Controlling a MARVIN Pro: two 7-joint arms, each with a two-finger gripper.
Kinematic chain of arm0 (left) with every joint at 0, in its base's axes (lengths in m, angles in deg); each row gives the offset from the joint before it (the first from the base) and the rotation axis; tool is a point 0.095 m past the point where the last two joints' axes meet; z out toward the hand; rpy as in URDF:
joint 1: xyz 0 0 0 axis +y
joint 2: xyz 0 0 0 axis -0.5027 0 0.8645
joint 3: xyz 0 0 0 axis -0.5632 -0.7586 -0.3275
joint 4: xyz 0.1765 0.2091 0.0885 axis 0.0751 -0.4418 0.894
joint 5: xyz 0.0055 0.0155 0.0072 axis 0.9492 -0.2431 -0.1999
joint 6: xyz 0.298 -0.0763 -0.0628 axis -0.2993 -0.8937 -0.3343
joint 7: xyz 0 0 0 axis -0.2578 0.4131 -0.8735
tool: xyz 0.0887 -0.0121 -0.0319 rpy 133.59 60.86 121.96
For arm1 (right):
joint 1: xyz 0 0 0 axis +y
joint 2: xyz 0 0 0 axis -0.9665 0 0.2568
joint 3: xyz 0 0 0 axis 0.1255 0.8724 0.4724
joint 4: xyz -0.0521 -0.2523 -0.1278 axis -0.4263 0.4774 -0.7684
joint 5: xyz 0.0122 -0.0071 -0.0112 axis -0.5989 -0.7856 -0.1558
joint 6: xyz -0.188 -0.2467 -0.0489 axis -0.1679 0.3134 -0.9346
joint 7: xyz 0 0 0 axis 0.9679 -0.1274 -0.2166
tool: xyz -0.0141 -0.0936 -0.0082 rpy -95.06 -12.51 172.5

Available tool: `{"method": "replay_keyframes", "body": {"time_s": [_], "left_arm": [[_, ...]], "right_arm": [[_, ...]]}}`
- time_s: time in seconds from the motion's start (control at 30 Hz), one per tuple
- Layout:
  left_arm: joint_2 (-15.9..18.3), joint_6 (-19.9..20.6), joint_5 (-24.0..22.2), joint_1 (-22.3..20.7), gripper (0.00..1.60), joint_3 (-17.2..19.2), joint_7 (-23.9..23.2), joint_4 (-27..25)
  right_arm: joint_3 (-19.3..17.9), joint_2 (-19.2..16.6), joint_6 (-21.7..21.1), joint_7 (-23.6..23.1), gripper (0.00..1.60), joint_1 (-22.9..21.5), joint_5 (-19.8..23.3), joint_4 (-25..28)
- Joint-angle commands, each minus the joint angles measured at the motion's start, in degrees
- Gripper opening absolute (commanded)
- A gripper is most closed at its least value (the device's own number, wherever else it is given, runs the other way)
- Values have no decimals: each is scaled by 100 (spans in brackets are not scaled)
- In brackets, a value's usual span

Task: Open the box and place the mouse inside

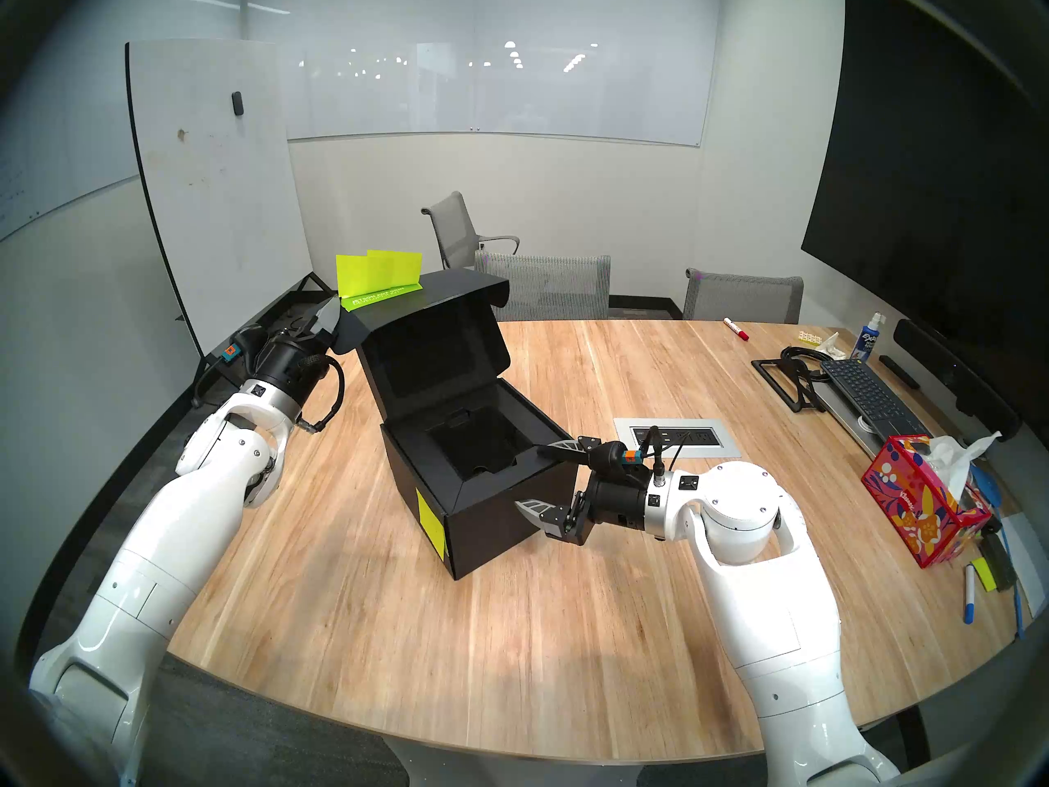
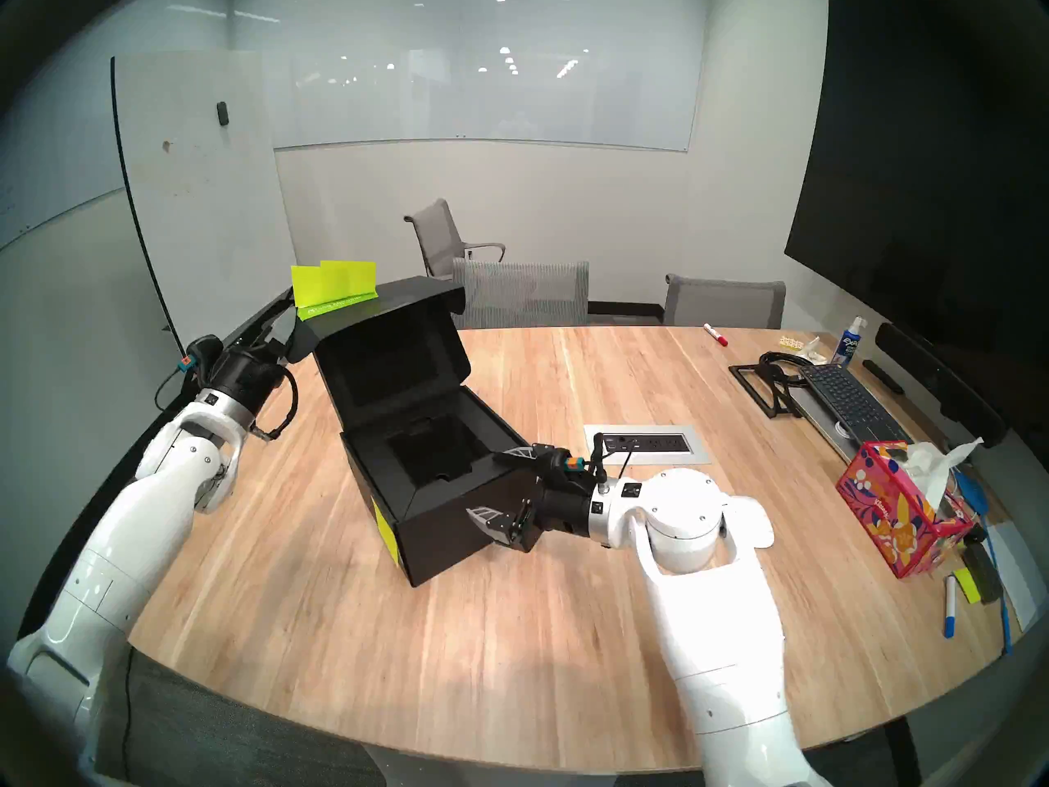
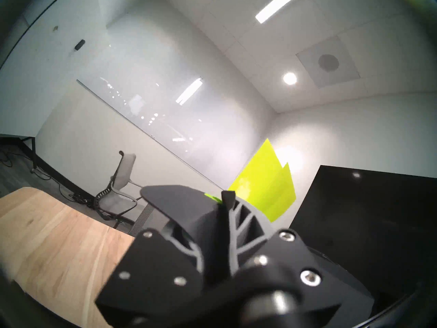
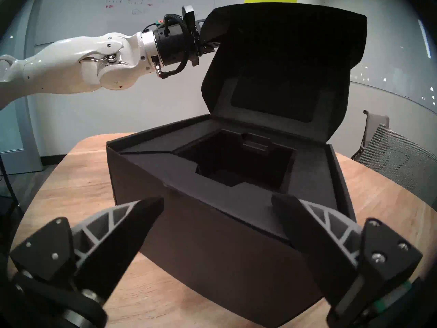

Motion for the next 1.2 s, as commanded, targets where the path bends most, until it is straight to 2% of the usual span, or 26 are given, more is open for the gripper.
{"method": "replay_keyframes", "body": {"time_s": [0.0, 0.17, 0.2, 0.27, 0.3, 0.33, 0.37, 0.47, 0.53, 0.9, 1.03, 1.17], "left_arm": [[-25, -4, 131, 27, 0, -101, 273, 214], [-23, -17, 159, 0, 0, -106, 374, 256], [-23, -51, 185, 10, 58, -105, 386, 260], [-22, -60, 188, 21, 97, -100, 401, 259], [-22, -60, 188, 21, 97, -100, 401, 259], [-39, -70, 163, 29, 149, -86, 393, 264], [-35, -83, 155, 34, 160, -81, 316, 284], [-13, -137, 193, 64, 160, -67, 262, 255], [54, -307, 346, 118, 160, -36, 216, 74], [158, -571, 482, 295, 160, 124, 48, -478], [142, -636, 488, 393, 160, 213, 163, -680], [159, -630, 551, 408, 160, 233, 237, -632]], "right_arm": [[4, -59, -53, -9, 155, 228, -44, -203], [11, -47, -29, 3, 155, 240, -52, -229], [14, -44, -18, 5, 154, 242, -53, -237], [19, -39, -6, 8, 154, 241, -54, -249], [19, -39, -6, 8, 154, 241, -54, -249], [22, -37, -2, 10, 154, 239, -55, -255], [23, -34, 1, 12, 153, 239, -55, -260], [35, -21, 9, 18, 156, 238, -56, -275], [49, -2, 18, 27, 157, 247, -50, -285], [60, 6, 53, 47, 157, 252, -45, -291], [58, 6, 58, 57, 157, 253, -47, -298], [57, -5, 73, 62, 156, 253, -53, -333]]}}
